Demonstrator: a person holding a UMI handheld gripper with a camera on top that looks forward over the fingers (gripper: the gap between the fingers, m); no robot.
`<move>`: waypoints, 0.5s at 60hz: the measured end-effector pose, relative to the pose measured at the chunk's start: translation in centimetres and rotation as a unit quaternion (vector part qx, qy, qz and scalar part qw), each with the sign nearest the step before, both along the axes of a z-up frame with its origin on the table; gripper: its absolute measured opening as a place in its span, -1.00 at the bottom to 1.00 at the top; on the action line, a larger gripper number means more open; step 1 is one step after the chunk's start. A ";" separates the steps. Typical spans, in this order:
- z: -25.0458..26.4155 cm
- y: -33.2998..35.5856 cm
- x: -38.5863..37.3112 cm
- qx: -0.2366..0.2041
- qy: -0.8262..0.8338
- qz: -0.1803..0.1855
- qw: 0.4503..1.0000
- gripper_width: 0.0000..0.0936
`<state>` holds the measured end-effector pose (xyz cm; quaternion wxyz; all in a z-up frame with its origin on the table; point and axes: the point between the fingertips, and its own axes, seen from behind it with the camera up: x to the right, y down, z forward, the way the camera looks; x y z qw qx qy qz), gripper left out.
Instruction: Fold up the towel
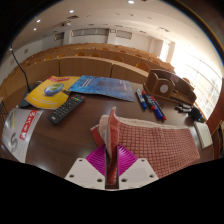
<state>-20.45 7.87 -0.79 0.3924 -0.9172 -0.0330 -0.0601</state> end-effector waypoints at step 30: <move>16.5 -2.1 -2.3 0.091 0.270 0.049 0.957 -0.85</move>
